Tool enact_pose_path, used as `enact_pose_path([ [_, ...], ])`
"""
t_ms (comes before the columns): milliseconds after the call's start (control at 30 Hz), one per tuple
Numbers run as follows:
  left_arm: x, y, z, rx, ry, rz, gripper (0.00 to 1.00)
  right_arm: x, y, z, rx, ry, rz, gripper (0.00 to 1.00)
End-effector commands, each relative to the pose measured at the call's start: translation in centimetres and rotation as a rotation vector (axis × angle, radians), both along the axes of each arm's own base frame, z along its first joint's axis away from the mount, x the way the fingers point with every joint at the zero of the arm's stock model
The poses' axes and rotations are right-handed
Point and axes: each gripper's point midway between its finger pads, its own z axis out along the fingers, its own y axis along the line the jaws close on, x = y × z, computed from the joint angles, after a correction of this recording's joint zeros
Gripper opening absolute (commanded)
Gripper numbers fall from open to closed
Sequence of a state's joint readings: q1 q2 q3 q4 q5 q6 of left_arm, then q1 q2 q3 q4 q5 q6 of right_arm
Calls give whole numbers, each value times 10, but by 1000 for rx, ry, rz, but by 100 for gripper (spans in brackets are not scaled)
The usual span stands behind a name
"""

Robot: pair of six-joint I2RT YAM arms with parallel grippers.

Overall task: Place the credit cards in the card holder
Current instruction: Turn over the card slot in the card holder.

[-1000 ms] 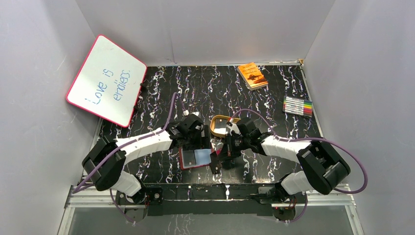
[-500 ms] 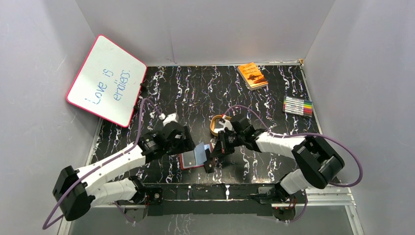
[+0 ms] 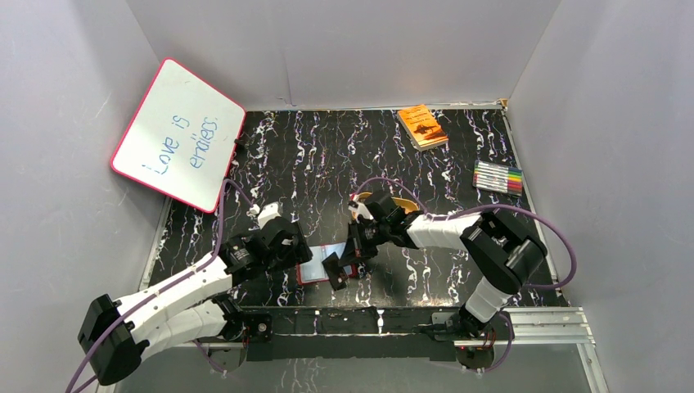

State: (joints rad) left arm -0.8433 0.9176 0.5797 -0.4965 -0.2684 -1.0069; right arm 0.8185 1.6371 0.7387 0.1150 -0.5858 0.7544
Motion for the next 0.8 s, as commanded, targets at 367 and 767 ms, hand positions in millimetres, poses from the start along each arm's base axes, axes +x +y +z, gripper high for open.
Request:
enact_pose_path([
  [367, 13, 3, -27, 106, 12, 7, 59, 5, 14, 31, 48, -101, 8, 0],
  [767, 3, 29, -49, 175, 59, 83, 46, 24, 11, 33, 73, -126, -83, 0],
])
